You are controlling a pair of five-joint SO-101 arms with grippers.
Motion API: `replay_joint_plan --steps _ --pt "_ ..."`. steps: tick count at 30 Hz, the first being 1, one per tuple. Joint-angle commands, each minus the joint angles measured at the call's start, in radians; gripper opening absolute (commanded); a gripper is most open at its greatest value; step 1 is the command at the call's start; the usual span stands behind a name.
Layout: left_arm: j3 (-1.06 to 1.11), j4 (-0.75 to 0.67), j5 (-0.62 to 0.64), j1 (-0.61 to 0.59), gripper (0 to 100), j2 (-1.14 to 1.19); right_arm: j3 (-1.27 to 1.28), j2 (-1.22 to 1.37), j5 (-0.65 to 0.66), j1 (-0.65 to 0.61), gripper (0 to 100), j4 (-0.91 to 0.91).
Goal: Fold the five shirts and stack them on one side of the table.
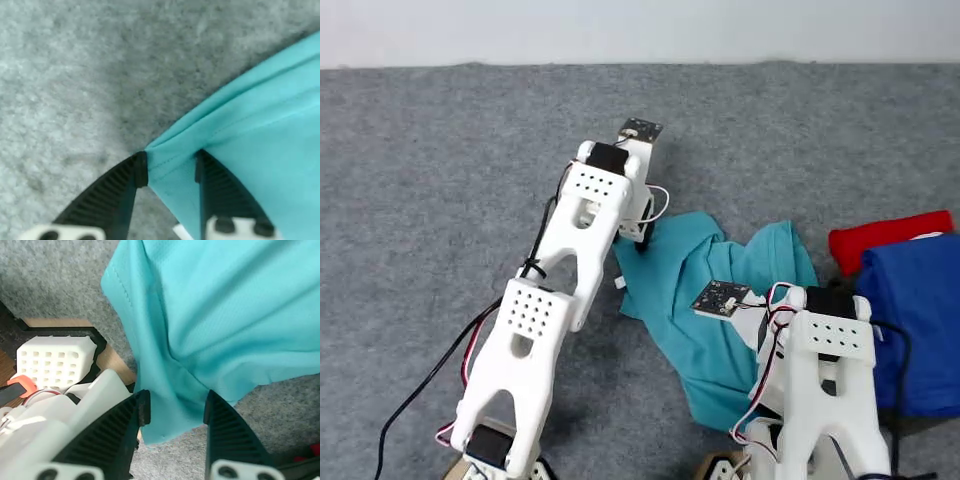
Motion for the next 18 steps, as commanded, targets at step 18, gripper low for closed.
replay_joint_plan --steps 18 --pt "0.104 0.023 0.003 -0.041 1 -0.356 0.008 -0.012 -0.087 0.004 18.3 -0.074"
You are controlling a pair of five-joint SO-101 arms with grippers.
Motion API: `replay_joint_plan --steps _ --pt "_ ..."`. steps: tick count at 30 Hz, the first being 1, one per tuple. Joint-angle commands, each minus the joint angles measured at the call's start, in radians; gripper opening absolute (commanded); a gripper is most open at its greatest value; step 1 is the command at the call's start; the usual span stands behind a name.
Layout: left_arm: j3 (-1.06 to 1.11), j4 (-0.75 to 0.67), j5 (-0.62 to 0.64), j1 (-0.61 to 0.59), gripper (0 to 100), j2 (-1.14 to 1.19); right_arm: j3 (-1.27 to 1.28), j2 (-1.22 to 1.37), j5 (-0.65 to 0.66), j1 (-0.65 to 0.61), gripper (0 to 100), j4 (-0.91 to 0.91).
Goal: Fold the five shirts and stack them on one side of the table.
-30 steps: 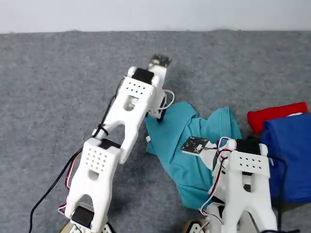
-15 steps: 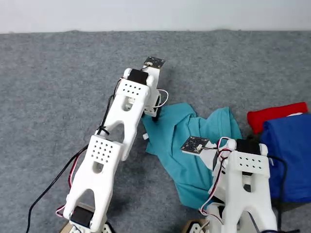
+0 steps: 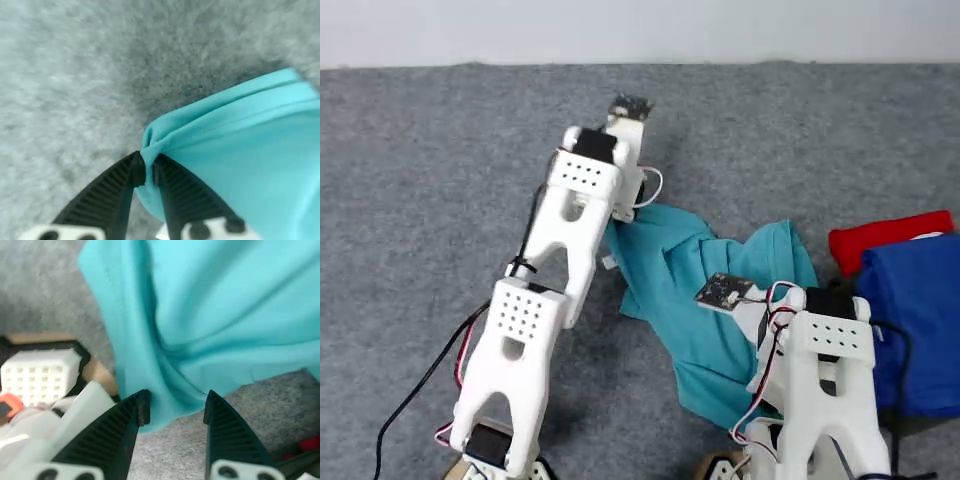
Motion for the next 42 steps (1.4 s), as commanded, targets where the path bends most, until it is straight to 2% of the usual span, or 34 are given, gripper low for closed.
replay_joint_plan --steps 1,3,7,12,15,18,23,29,34,40,42 --pt "0.087 0.023 0.002 -0.028 1 -0.219 0.0 -0.01 -0.002 0.004 18.3 0.012" --pt "0.147 0.021 -0.018 -0.049 1 -0.295 0.0 -0.007 0.055 -0.016 18.3 0.047" --pt "0.22 0.017 -0.04 -0.101 1 -0.385 0.0 -0.001 0.107 -0.137 18.3 0.087" --pt "0.22 0.012 -0.04 -0.14 1 -0.373 0.0 -0.001 0.103 -0.415 18.3 0.081" --pt "0.223 -0.046 -0.04 -0.143 1 -0.339 0.0 0.001 0.098 -0.593 18.3 0.056" --pt "0.219 -0.078 -0.04 -0.143 1 -0.293 0.0 0.001 0.02 -0.71 18.3 -0.01" --pt "0.219 -0.109 -0.04 -0.146 1 -0.245 0.005 0.002 -0.08 -0.834 18.3 -0.102" --pt "0.219 -0.103 -0.04 -0.146 1 -0.244 0.129 0.136 -0.21 -0.866 18.5 -0.337" --pt "0.219 -0.103 -0.04 -0.146 1 -0.244 0.092 0.369 -0.308 -0.868 18.6 -0.45" --pt "0.219 -0.087 -0.04 -0.146 1 -0.244 0.002 0.562 -0.316 -0.868 18.1 -0.467" --pt "0.219 -0.087 -0.04 -0.146 1 -0.244 0.002 0.581 -0.282 -0.868 14.2 -0.466"
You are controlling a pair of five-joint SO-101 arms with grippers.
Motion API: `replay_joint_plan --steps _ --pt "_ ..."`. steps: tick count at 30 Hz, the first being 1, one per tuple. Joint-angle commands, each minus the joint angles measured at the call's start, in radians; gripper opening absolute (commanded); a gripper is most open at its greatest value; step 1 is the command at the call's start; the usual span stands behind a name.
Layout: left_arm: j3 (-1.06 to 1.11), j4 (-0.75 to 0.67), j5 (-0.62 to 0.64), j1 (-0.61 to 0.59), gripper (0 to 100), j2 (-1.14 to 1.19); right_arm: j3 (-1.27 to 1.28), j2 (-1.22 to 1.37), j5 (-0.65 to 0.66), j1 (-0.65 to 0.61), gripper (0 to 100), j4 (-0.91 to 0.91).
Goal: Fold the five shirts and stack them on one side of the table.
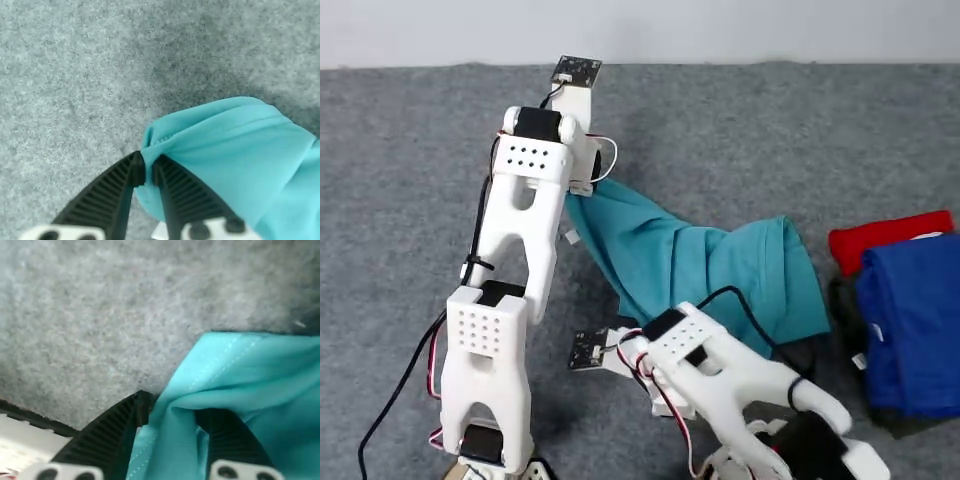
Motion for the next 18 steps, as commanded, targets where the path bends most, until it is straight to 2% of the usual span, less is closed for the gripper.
replay_joint_plan --steps 1,3,7,11,18 --pt "-0.007 0.003 -0.009 -0.011 1 -0.014 0.005 0.099 0.052 -0.012 10.2 -0.038" --pt "-0.007 0.003 -0.009 -0.011 1 -0.014 0.006 0.099 0.068 -0.012 1.7 -0.038" --pt "-0.007 0.003 -0.009 -0.011 1 -0.014 0.003 0.099 0.072 0.01 0.8 -0.038" --pt "-0.007 0.003 -0.009 -0.011 1 -0.014 -0.037 0.097 0.072 0.13 1.0 -0.025" --pt "-0.012 0.011 -0.009 -0.028 1 -0.017 -0.302 0.01 0.069 0.378 1.0 0.203"
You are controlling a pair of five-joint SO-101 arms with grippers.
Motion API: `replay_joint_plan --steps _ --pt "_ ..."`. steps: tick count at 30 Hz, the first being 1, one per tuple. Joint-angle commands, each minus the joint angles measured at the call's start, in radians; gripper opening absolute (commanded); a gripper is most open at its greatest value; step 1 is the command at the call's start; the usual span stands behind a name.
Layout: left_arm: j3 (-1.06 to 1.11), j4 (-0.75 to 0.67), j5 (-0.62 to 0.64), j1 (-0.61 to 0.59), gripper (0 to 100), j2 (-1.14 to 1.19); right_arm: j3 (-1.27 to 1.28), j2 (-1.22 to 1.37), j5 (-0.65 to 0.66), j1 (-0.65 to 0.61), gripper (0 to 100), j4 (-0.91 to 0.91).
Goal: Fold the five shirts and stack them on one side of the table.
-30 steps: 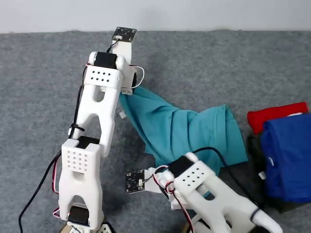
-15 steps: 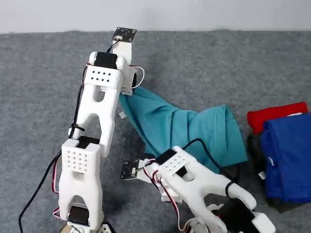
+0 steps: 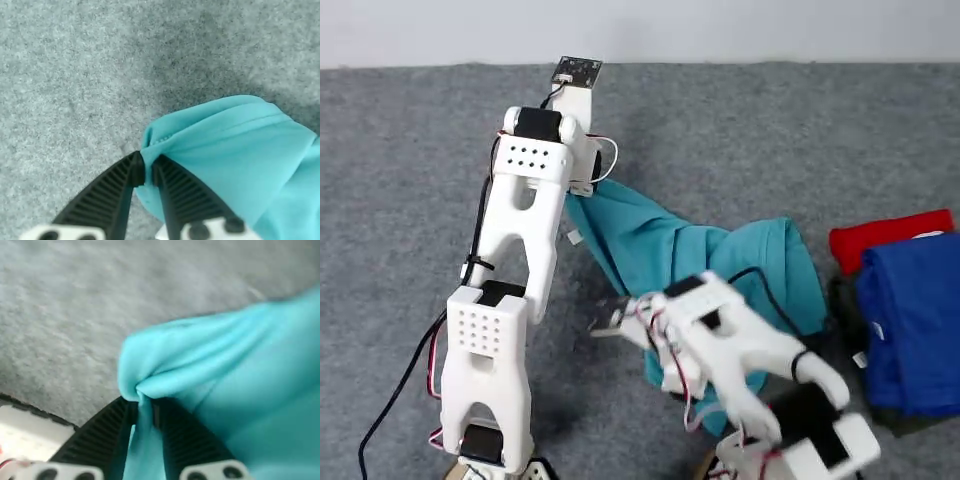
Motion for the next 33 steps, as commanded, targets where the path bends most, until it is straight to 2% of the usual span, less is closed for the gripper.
replay_joint_plan --steps 1,7,14,19,25,28,33 --pt "-0.022 0.025 -0.009 -0.04 1 -0.023 -0.166 -0.091 0.005 0.153 1.0 0.09" --pt "-0.157 0.11 -0.008 -0.133 1 -0.08 -0.41 -0.251 -0.129 0.303 1.0 0.051" --pt "-0.133 0.11 -0.008 -0.146 1 -0.184 -0.529 -0.358 -0.207 0.317 1.0 -0.073" --pt "-0.134 0.104 -0.008 -0.14 1 -0.199 -0.532 -0.377 -0.236 0.318 1.0 -0.275" --pt "-0.133 0.023 -0.003 -0.14 1 -0.196 -0.534 -0.3 -0.305 0.346 1.0 -0.549" --pt "-0.134 -0.063 -0.003 -0.141 1 -0.199 -0.559 -0.231 -0.339 0.387 1.0 -0.694" --pt "-0.142 -0.222 -0.003 -0.143 1 -0.209 -0.787 -0.101 -0.344 0.432 1.0 -0.713"
